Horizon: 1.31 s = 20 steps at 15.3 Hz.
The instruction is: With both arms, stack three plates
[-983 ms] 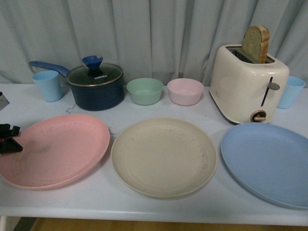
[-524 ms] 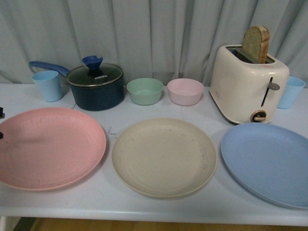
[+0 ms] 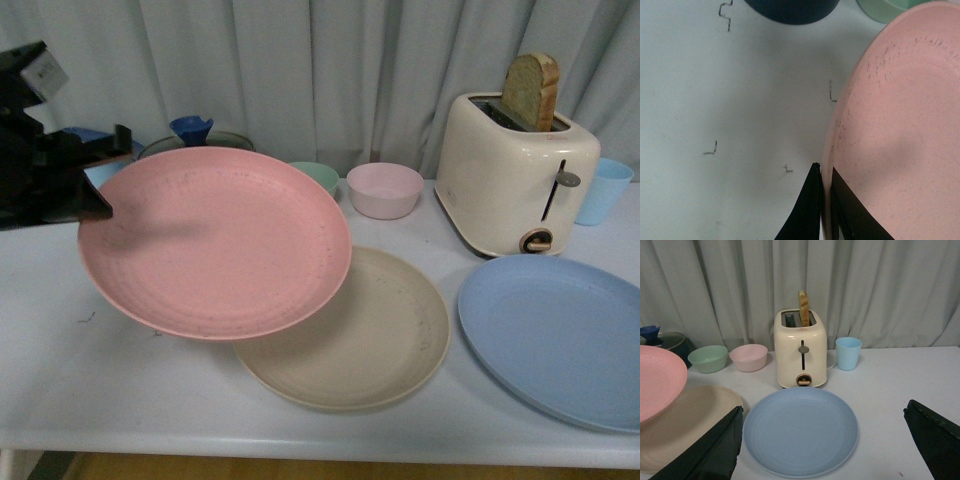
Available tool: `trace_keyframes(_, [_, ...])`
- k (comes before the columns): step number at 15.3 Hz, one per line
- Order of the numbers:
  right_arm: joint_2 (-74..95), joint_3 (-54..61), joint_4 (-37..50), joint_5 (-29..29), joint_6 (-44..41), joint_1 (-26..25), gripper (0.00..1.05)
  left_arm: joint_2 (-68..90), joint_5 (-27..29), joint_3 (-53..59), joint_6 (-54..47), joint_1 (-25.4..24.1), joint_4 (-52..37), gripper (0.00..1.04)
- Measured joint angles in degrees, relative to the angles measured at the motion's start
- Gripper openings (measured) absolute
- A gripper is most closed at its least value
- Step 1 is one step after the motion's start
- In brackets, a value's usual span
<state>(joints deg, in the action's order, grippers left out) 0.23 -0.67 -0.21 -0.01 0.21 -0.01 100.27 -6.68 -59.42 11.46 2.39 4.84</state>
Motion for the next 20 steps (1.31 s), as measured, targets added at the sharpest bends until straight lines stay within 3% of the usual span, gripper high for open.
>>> trace_keyframes(5, [0.0,0.0,0.0,0.0,0.0,0.0,0.98,11.6,6.9,-5.9,10.6,11.3,0.7,0.02])
trace_keyframes(11, [0.0,0.0,0.0,0.0,0.0,0.0,0.98,18.5,9.0,-9.1,14.1,14.0,0.5,0.02])
trace_keyframes(14, [0.0,0.0,0.0,0.0,0.0,0.0,0.98,17.6,7.7,-7.2,14.0,14.5,-2.9,0.39])
trace_keyframes(17, [0.0,0.0,0.0,0.0,0.0,0.0,0.98,3.5,9.7,5.4,10.1,14.9,-20.1,0.77])
trace_keyframes(18, [0.0,0.0,0.0,0.0,0.0,0.0,0.98,1.0,14.2,8.3,5.7,15.3,-35.8,0.83])
trace_keyframes(19, [0.0,0.0,0.0,0.0,0.0,0.0,0.98,1.6,20.8,17.4,-1.9,14.2,-54.9,0.66])
trace_keyframes(20, [0.0,0.0,0.0,0.1,0.0,0.0,0.98,1.6,21.0,20.2,-3.4,13.8,-57.5,0.63])
